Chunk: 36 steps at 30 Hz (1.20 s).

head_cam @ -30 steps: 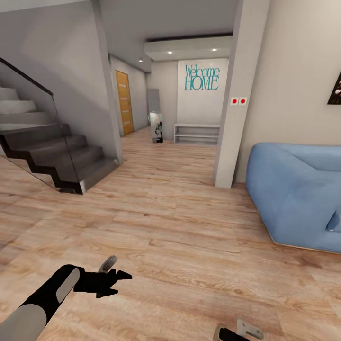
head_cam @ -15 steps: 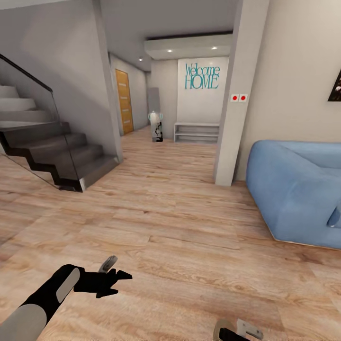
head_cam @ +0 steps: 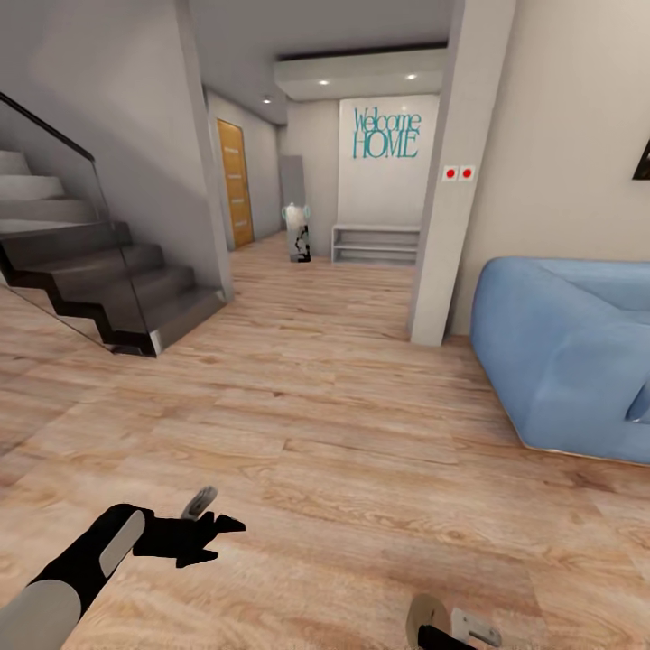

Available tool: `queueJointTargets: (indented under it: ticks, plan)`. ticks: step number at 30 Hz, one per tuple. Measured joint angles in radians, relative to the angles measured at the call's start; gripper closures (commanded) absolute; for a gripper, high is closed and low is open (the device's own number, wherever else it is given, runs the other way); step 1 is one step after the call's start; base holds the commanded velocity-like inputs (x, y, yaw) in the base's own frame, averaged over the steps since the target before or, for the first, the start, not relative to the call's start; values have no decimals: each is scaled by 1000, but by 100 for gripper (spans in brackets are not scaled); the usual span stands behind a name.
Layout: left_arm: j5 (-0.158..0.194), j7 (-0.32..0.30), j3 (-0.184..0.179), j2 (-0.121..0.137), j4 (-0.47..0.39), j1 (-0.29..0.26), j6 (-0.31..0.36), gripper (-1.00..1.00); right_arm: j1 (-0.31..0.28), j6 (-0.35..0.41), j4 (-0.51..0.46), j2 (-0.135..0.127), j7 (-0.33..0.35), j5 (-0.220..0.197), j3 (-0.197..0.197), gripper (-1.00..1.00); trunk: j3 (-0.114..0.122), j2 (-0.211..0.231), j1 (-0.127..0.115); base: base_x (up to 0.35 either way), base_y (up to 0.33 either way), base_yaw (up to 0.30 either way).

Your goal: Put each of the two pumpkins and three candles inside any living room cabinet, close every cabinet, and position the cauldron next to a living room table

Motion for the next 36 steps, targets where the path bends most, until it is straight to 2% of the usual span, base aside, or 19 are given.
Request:
queueJointTargets:
  ticks: [12,23,25,28,30,36]
  plan:
    - [0,-1,0,4,0,0,0,-100,0,1,0,2,1,0,1,-100,-46,-3,5,0,0,0]
    - [-6,-1,-4,11,0,0,-14,-100,0,1,0,2,1,5,2,-100,-47,-3,5,22,0,0]
    - [-5,-2,-3,29,0,1,-16,-100,0,2,0,2,1,4,18,-100,-47,-3,5,108,0,0]
    - [-4,-2,-3,38,0,1,-17,-100,0,1,0,1,-2,-3,87,-100,-47,-3,5,39,0,0]
    - [-5,-2,-3,42,1,1,-17,-100,0,1,0,2,-2,-6,118,-100,-47,-3,5,91,14,0]
    - [-5,-2,-4,44,1,1,-41,-100,0,1,0,1,-2,-9,137,-100,-47,-3,5,109,50,0]
